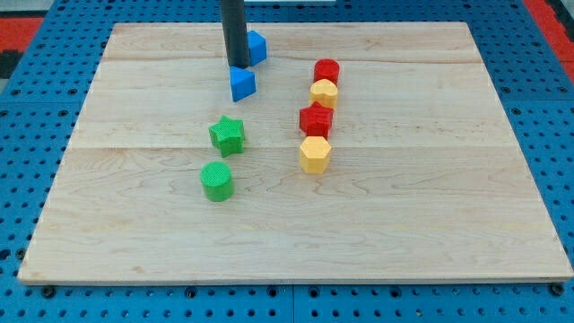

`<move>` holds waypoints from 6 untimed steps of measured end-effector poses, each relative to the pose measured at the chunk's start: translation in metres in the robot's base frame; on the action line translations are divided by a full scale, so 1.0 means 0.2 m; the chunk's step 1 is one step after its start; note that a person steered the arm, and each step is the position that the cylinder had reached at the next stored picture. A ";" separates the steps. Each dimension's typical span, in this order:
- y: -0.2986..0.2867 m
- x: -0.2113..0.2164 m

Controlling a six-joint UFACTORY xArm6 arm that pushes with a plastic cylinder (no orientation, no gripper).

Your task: Push the yellow heart down a bit

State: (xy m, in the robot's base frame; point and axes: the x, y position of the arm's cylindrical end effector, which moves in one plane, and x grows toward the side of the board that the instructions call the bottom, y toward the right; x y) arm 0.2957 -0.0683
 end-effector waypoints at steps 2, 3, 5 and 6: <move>0.41 -0.02; 0.50 0.14; 0.82 0.45; 0.90 0.59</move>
